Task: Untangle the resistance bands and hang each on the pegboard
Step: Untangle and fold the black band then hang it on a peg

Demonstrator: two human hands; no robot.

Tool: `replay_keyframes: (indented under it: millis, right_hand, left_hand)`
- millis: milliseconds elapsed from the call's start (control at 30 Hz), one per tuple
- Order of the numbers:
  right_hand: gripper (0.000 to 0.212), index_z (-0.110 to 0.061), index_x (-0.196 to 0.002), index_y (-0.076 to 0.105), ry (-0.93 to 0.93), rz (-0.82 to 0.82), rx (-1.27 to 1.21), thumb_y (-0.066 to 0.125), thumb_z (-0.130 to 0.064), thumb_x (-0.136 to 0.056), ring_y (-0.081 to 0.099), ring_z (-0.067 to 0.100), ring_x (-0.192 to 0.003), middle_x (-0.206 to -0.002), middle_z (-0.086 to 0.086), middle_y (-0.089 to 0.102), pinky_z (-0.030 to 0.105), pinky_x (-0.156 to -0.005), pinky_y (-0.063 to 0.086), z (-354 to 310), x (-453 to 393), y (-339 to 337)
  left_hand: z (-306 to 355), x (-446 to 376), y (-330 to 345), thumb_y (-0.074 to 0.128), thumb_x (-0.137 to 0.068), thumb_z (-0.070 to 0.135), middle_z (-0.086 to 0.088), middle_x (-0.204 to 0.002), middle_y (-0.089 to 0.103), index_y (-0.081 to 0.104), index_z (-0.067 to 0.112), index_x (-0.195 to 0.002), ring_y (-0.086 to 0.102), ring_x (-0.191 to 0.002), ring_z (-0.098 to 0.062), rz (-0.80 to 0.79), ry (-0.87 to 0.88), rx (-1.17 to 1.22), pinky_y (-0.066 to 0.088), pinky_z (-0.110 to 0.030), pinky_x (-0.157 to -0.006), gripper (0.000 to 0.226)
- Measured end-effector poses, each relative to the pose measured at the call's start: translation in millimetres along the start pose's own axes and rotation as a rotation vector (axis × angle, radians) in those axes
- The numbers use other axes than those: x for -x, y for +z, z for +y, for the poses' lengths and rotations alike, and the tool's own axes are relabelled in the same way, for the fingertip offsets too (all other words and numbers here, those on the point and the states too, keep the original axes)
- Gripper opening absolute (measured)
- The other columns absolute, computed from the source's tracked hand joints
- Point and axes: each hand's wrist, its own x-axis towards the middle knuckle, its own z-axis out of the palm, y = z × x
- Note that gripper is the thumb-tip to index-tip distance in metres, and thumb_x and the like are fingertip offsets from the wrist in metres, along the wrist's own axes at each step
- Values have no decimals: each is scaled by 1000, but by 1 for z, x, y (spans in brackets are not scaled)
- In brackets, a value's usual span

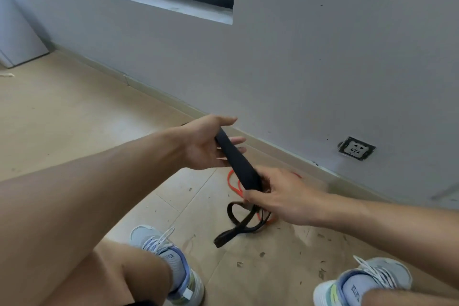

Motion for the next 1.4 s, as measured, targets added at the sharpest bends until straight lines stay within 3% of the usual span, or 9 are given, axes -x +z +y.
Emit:
replay_keyframes:
  millis: [167,333,467,567,700,867,1100,1267,1400]
  right_hand:
    - [48,-32,-136,62,93,-431,409,58,-58,-96,62,12,-107,-128,-9,68,30,-91,49,-11,10,-6]
    - [19,-32,-90,70,236,-9,435,80,-47,-83,69,8,-87,-93,-14,74,29,-72,55,8,-1,-35]
    - [51,-40,-115,55,129,181,340,86,-50,-76,61,5,-106,-118,-18,64,33,-93,54,6,1,-48]
    - [67,-40,-141,52,11,132,272,83,-42,-81,53,4,-126,-139,-18,59,28,-106,45,0,2,-38]
    - [14,-38,-103,72,-23,157,197,77,-42,-90,64,3,-102,-104,-17,73,26,-85,48,0,2,-38]
    - [9,-32,-96,77,-64,161,85,80,-34,-89,71,4,-82,-86,-12,76,24,-76,52,-2,5,-58]
    - [26,-14,-101,71,-315,585,-624,68,-30,-80,76,21,-87,-87,0,78,36,-84,63,-40,14,-108]
    - [19,-18,-95,68,-115,787,-692,67,-37,-90,75,16,-86,-84,-3,75,33,-82,57,13,11,-139]
    - [21,-15,-97,67,131,553,-753,72,-34,-92,74,16,-84,-87,3,71,27,-79,52,62,16,-147]
  left_hand:
    - [-9,-5,-9,61,-101,30,-1,-70,51,57,10,-99,53,-62,-17,-16,58,-398,58,-43,-94,20]
    - [-22,0,-4,66,-98,26,-1,-70,53,59,15,-91,54,-59,-14,-58,232,-1102,59,-29,-65,15]
    - [-21,2,7,66,-98,27,1,-79,55,57,20,-93,54,-68,-13,-97,337,-1210,52,-25,-62,12]
    - [-22,1,15,70,-95,26,2,-77,57,62,19,-97,55,-64,-12,-146,394,-1220,49,-25,-59,11]
    - [-25,-2,21,74,-91,27,5,-69,59,62,24,-90,55,-59,-12,-173,446,-1193,47,-26,-57,12]
    - [-23,-4,15,78,-87,21,6,-64,64,63,20,-84,62,-59,-9,-115,435,-1189,47,-23,-59,15]
    - [-25,-12,7,78,-87,22,-1,-76,66,67,11,-85,69,-78,-20,-79,453,-1030,58,-37,-82,15]
    - [-17,-12,12,74,-90,28,-3,-80,69,67,17,-91,67,-75,-18,49,440,-1014,51,-28,-67,13]
    - [8,2,19,79,-85,21,5,-57,44,64,20,-74,39,-50,-9,-116,342,-548,30,-18,-44,19]
